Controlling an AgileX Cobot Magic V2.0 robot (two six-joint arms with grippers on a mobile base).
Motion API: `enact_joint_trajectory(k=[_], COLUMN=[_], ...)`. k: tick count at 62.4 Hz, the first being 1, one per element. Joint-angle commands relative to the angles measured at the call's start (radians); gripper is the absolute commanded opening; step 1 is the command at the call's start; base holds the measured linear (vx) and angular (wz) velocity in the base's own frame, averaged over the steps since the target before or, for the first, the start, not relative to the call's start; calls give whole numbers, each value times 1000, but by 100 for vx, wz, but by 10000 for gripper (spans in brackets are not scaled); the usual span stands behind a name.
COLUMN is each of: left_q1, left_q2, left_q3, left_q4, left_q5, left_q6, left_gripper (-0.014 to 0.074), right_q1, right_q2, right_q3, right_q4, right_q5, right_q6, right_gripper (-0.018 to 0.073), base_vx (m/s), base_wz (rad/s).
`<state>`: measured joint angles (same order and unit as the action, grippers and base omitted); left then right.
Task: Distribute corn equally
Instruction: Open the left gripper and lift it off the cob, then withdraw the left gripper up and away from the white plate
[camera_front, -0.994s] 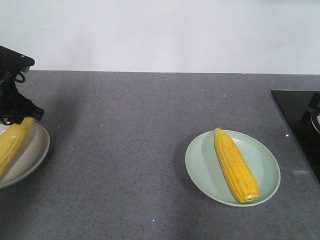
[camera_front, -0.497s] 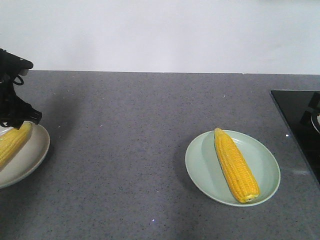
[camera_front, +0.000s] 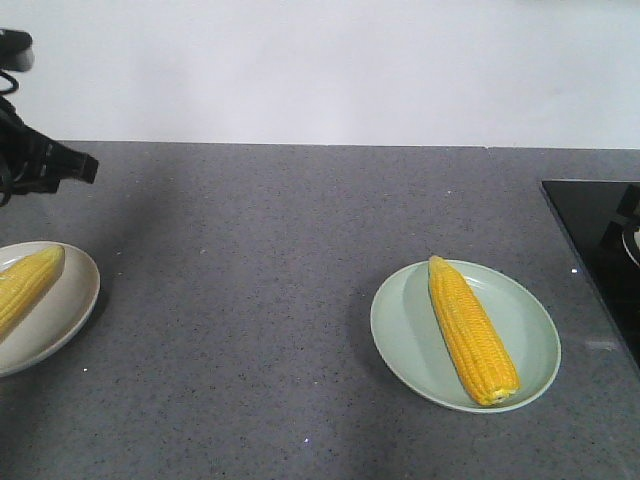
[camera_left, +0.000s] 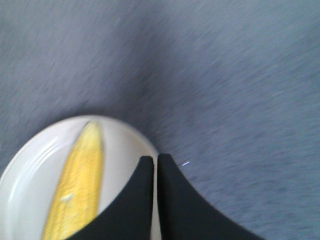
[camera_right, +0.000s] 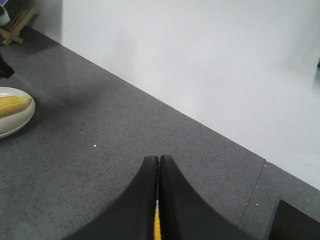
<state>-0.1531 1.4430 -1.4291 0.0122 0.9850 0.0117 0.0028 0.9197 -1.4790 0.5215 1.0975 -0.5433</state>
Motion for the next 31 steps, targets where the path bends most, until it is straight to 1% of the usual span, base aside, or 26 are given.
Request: enact_joint_trajectory(k=[1, 6, 12, 16, 18, 21, 28, 31], left_q1=[-1, -1, -1, -1, -1, -1, -1, -1], left_q2=[-112, -188, -281, -355, -389, -448, -565, -609], left_q3=[-13, 46, 167, 291, 353, 465, 695, 785], left_q4=[-137, -235, -336, -407, -454, -522, -668, -723], left_q5=[-106, -183, -281, -361, -395, -458, -575, -617], left_q6=[108, 211, 296, 358, 398, 485, 639, 693], left_gripper=[-8, -8, -8, -8, -8, -8, -8, -8], right_q1=[-4, -4, -4, -4, -4, -4, -4, -4], right_q2=[-63, -114, -167, -204, -226, -253, -320, -345], right_q3=[106, 213, 356, 457, 510, 573, 706, 757], right_q4=[26, 26, 25, 19, 16, 12, 14, 14], right_q5=[-164, -202, -228, -249, -260, -276, -320, -334], right_q6=[-47, -62, -69, -72, -77, -87, -88, -88], right_gripper=[-4, -4, -4, -4, -4, -4, -4, -4], base_vx=[0, 0, 0, 0, 0, 0, 0, 0], base_wz=[0, 0, 0, 0, 0, 0, 0, 0])
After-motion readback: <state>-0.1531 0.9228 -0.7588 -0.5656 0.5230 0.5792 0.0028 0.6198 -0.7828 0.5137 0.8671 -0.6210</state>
